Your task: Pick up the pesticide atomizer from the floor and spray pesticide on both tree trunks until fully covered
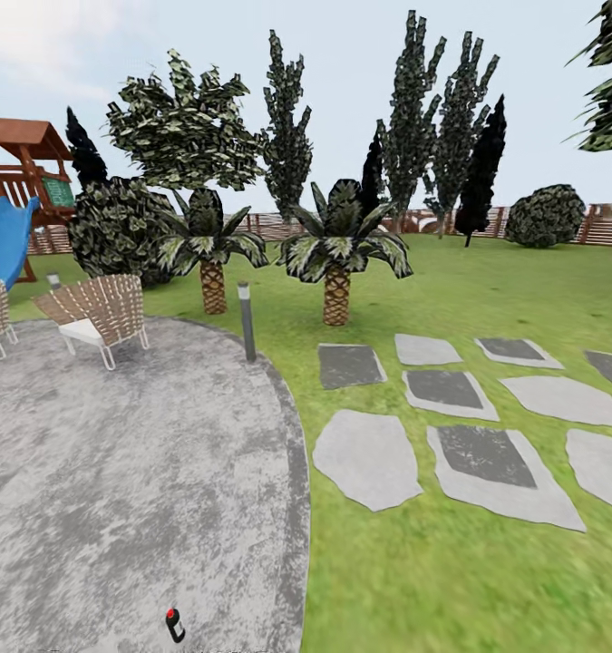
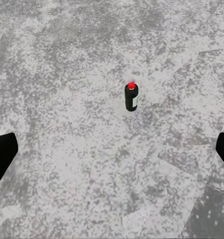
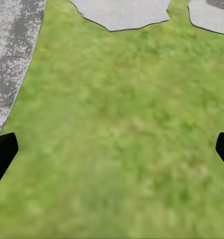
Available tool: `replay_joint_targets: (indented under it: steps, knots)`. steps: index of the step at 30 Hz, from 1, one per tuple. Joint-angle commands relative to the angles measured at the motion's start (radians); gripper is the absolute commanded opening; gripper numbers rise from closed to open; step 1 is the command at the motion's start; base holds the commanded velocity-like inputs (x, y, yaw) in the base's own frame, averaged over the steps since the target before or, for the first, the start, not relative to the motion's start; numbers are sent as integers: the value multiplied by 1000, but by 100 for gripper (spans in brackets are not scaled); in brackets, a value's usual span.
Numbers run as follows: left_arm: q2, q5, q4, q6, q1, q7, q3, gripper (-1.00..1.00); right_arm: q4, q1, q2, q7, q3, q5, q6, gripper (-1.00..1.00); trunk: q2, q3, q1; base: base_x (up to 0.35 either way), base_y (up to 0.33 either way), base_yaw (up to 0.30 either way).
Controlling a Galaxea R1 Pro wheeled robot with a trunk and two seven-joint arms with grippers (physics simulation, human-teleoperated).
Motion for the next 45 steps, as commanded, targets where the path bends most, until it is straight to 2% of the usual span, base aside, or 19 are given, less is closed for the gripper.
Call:
replay_joint_targets:
  steps: [1,7,10,13,14,15,18,20,22,24,31,39,45]
  knots:
    - [9,6,-1,-1,-27,0,-2,100,0,0,0,-1,1,0,-2,100,-1,-2,0,0,0,270]
    - [32,0,5,5,-150,-1,-3,100,-1,0,2,-1,-1,-2,-2,100,-1,-3,0,0,0,187]
    - [30,-2,7,21,-177,-1,-10,100,-26,-2,3,-1,-1,-1,-2,100,-1,-3,0,0,0,30]
    - [32,-4,9,35,-183,-3,-14,100,-173,-35,3,0,-1,3,7,100,-1,-3,0,0,0,8]
    - [35,-3,9,39,-184,-6,-14,100,-251,-60,4,-1,0,4,27,100,-1,-3,0,0,0,3]
    - [35,-3,9,40,-184,-7,-14,100,-273,-70,5,-1,0,4,39,100,-1,-3,0,0,0,2]
    - [33,-5,8,40,-182,-7,-16,100,-345,-162,23,-1,0,5,175,100,-1,-3,0,0,0,0]
    - [29,-6,4,38,-180,-10,-17,100,-352,-251,33,-1,0,6,290,100,-1,-3,0,0,0,0]
    - [26,-8,0,37,-179,-11,-17,100,-350,-292,35,0,-2,6,336,100,-1,-3,0,0,0,0]
    - [24,-11,-2,38,-180,-12,-16,100,-348,-306,33,3,-3,6,351,100,-1,-3,0,0,0,0]
    - [22,-12,-4,39,-184,-5,-12,100,-294,-320,28,9,-3,7,362,100,-1,-3,0,56,0,0]
    - [24,-13,-4,40,-186,-3,-12,100,-289,-321,28,6,-1,7,362,100,-1,-4,0,282,0,18]
    - [24,-13,-5,36,-187,-2,-9,100,-289,-321,28,4,-1,7,362,100,-1,-7,0,292,-2,209]
